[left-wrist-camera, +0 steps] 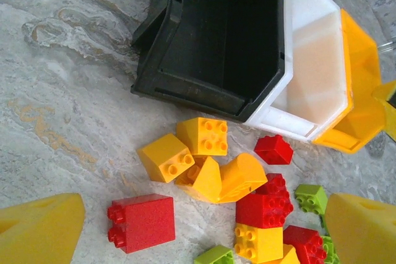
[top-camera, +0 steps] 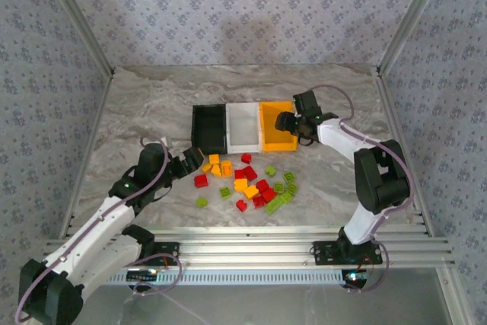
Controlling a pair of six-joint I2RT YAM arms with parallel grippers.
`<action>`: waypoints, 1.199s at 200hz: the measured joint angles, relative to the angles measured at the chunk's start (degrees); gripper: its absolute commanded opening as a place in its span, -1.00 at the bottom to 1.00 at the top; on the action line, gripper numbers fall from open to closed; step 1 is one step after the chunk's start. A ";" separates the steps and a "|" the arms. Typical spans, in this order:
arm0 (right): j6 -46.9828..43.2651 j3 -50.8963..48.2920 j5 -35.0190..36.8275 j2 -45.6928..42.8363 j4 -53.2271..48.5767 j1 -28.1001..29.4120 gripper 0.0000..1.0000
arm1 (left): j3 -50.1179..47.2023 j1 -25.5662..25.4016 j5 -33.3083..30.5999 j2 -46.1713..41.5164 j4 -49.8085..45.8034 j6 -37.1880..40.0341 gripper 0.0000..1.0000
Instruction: Sort the legos into containers by color
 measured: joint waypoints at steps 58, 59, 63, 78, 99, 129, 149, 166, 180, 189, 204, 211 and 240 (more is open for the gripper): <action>1.73 -5.49 2.27 -6.93 -0.83 2.95 0.50 | -0.42 0.00 0.22 0.57 0.11 -0.04 0.99; 1.75 -5.55 2.47 -7.19 -0.92 3.02 0.50 | -0.42 0.00 0.20 0.52 0.09 -0.04 0.99; 1.92 -5.81 3.04 -7.85 -1.11 3.17 0.50 | -0.42 0.00 0.20 0.46 0.09 -0.04 0.99; 2.23 -7.08 5.09 -11.13 -2.45 4.07 0.49 | -0.42 -0.02 0.22 -0.22 0.07 -0.02 0.99; 2.86 -9.22 8.00 -15.80 -5.07 6.54 0.46 | -0.39 -0.02 0.20 -1.36 -0.09 0.02 0.99; 5.75 -14.45 10.19 -19.78 -8.57 12.76 0.42 | -0.39 -0.02 0.20 -2.86 -0.26 0.07 0.99; 7.85 -18.82 11.23 -20.04 -10.45 15.43 0.42 | -0.42 -0.02 0.22 -3.06 -0.24 0.04 0.99; 9.40 -21.55 12.31 -20.04 -11.76 17.07 0.42 | -0.70 -0.02 0.24 -3.04 -0.15 0.02 0.99; 10.27 -22.88 13.00 -19.91 -12.17 18.10 0.41 | -0.94 -0.02 0.26 -2.73 -0.11 0.02 0.99; 10.54 -23.17 13.25 -19.61 -12.28 18.56 0.40 | -0.94 -0.02 0.42 -2.38 -0.11 0.00 0.99; 10.73 -23.21 13.62 -18.69 -12.15 18.95 0.37 | -0.94 -0.02 0.44 -2.25 -0.11 0.02 0.99; 10.73 -23.21 13.66 -18.10 -12.09 18.99 0.36 | -0.96 -0.02 0.44 -2.25 -0.11 0.02 0.99; 10.71 -23.19 13.77 -14.88 -11.30 18.99 0.28 | -0.96 -0.02 0.42 -2.29 -0.13 0.02 0.99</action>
